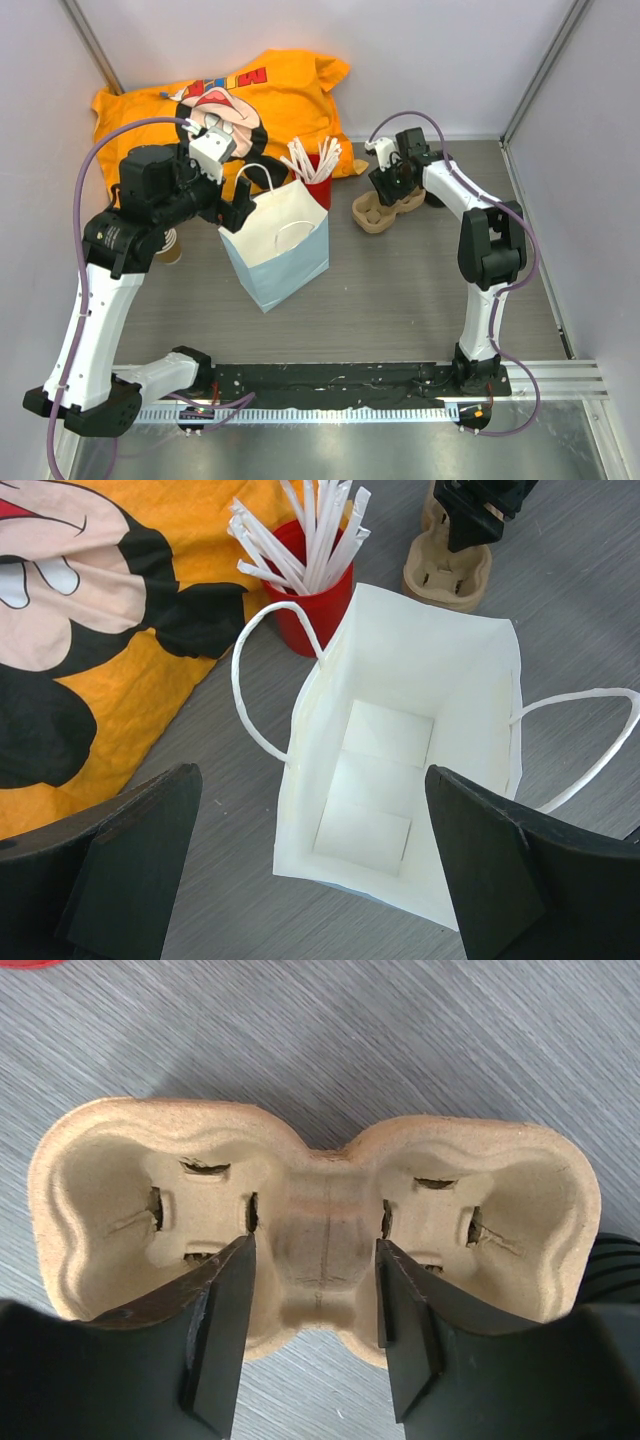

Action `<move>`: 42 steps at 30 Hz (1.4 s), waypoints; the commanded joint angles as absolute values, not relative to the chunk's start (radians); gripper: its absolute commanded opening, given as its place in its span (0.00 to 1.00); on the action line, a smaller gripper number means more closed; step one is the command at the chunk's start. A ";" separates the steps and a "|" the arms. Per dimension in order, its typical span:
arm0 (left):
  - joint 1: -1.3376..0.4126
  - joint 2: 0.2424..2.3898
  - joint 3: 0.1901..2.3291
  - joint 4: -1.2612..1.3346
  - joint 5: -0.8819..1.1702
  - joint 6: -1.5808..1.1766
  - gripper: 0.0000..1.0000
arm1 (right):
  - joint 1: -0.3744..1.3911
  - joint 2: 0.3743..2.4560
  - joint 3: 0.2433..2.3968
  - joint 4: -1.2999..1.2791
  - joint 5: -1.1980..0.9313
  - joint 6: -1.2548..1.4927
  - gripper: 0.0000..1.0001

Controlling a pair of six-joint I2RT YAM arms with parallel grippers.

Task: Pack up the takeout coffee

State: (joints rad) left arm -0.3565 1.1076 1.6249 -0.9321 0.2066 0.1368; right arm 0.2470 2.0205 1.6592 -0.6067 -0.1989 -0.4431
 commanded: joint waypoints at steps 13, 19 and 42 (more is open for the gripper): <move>-0.350 1.112 1.632 -0.893 0.225 0.126 1.00 | 0.252 2.009 1.649 -0.583 -0.175 -0.474 0.61; -0.350 1.115 1.629 -0.891 0.224 0.124 1.00 | 0.252 2.016 1.649 -0.586 -0.189 -0.477 0.57; -0.347 1.117 1.623 -0.890 0.233 0.123 1.00 | 0.252 1.991 1.709 -0.632 -0.201 -0.480 0.33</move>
State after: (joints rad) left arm -0.3531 1.1172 1.6241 -0.9318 0.2138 0.1341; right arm 0.2466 2.0205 1.6535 -0.6155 -0.1852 -0.4728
